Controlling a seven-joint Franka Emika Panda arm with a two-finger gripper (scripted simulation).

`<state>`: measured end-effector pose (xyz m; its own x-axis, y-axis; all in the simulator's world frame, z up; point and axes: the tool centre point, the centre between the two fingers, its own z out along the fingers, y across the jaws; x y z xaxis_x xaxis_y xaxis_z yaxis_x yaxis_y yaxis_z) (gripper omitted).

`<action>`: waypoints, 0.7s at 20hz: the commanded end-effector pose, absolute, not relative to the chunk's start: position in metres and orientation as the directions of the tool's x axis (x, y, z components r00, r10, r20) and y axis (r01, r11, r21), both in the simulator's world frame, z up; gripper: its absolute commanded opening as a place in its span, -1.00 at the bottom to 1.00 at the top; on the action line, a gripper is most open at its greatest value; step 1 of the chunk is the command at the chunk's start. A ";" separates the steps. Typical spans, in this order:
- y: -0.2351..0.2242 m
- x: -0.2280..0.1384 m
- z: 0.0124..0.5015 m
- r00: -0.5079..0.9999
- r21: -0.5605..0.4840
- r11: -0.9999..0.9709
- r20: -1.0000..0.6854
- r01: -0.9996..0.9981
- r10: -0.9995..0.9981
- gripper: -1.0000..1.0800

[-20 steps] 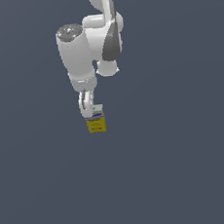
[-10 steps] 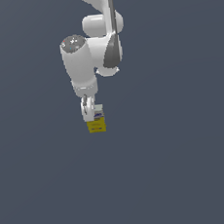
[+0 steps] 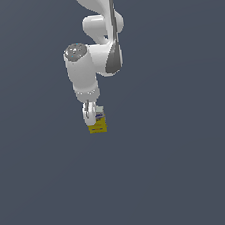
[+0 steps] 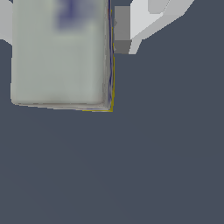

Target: Pick up the object and move it to a goal position.

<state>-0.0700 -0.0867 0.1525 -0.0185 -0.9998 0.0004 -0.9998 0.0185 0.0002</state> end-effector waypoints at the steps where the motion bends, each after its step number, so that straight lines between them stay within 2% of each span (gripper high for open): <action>1: -0.087 -0.070 0.152 -0.019 0.000 0.019 0.000 -1.000 -1.000 -1.00; 14: -0.075 -0.065 0.156 -0.019 -0.001 0.019 0.000 -1.000 -1.000 -1.00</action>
<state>-0.0667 -0.0801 0.1544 -0.0198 -0.9998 0.0002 -0.9998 0.0198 0.0001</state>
